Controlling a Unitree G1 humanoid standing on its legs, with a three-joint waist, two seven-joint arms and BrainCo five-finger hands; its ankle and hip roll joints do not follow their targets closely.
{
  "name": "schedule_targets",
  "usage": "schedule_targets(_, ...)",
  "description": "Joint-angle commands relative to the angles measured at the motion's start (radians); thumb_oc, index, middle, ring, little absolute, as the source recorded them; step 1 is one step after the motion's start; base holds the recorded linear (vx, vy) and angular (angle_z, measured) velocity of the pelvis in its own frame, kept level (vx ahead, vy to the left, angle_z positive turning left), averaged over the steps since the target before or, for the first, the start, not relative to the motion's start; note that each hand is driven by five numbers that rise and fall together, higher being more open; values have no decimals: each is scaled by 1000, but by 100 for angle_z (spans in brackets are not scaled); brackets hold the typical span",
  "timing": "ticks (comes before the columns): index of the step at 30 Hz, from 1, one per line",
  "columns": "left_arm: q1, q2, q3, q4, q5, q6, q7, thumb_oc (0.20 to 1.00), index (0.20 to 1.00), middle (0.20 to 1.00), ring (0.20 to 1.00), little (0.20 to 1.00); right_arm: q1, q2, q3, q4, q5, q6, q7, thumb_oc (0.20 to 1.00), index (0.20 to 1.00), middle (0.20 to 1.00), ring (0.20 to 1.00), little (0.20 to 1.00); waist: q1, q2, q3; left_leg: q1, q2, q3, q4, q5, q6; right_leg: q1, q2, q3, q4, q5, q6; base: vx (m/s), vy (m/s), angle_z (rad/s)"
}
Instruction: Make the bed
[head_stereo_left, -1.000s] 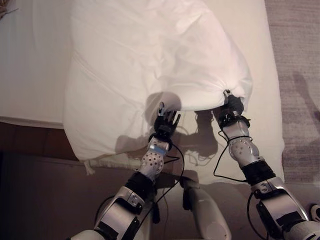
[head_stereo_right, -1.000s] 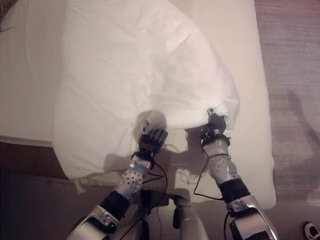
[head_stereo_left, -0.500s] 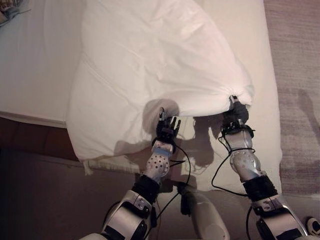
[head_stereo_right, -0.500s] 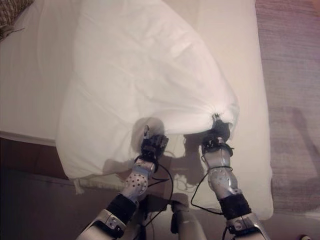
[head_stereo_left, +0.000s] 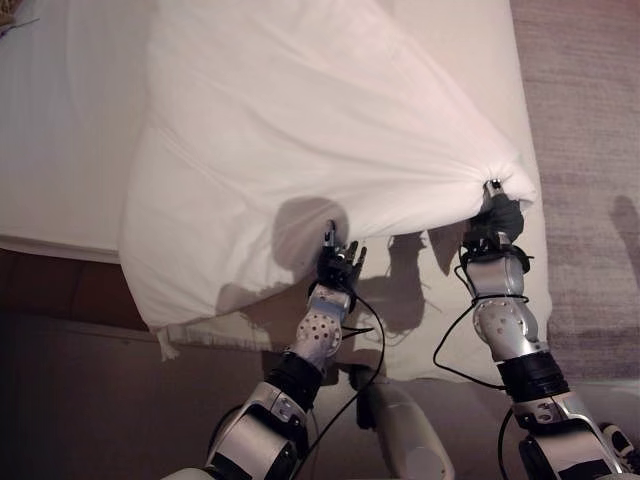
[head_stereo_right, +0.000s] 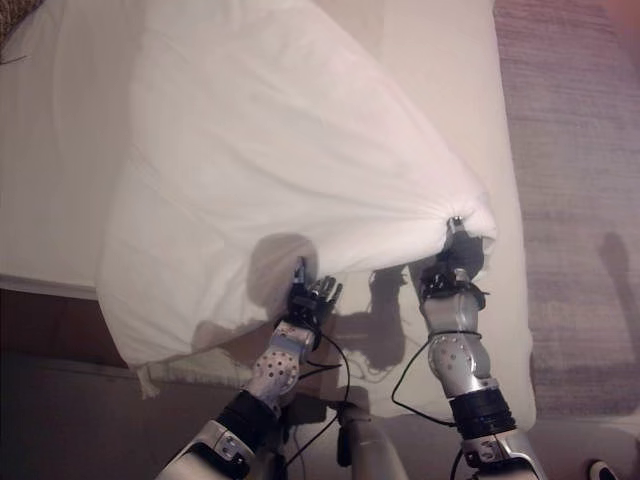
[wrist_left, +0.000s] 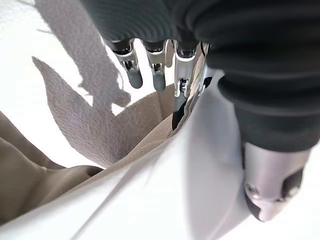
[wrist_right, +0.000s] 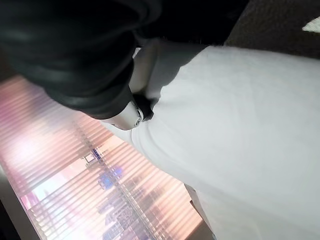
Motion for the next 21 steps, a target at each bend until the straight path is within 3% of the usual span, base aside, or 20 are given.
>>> schedule_targets(1,14,11,57,123,28,-28,-10,1000,1000,1000,1000,1000,1,-86,-201,-61,-59,-215,-13,200,200,200,200,200,-53,-37,-177,48,-24,41,-1,-86,-24,-32,6,61,11,74,52,0,0,0)
schedule_targets(17,-111,23,93,45,49,-77,-43,1000,1000,1000,1000,1000,185,76,-151,-34,-2,-174,71,200,200,200,200,200,-80,-41,-174,26,-12,41,-1,-82,-41,-41,13,58,-8,85,52,-1,-11,1)
schedule_targets(18,-112,31,94,42,56,-71,-47,922,922,922,922,922,192,81,-142,-37,-2,-168,79,200,200,200,200,200,-82,-43,-176,25,-12,42,-1,-83,-39,-44,15,63,-8,87,52,0,0,0)
schedule_targets(19,-114,42,97,39,64,-66,-55,507,507,507,507,507,196,87,-134,-34,0,-162,89,200,200,200,200,200,-82,-45,-177,24,-10,45,-1,-83,-39,-47,18,66,-6,88,53,0,0,0)
schedule_targets(20,-114,43,97,39,64,-66,-56,429,429,429,429,429,196,87,-133,-34,1,-162,90,200,200,200,200,200,-82,-46,-178,24,-10,46,-1,-83,-39,-48,18,68,-6,89,53,4,14,-6)
schedule_targets(21,-116,58,101,41,81,-54,-71,200,200,200,200,200,209,99,-114,-22,11,-153,112,200,200,200,200,200,-80,-46,-180,23,-9,48,-1,-83,-37,-51,23,73,-1,88,52,4,9,-6)
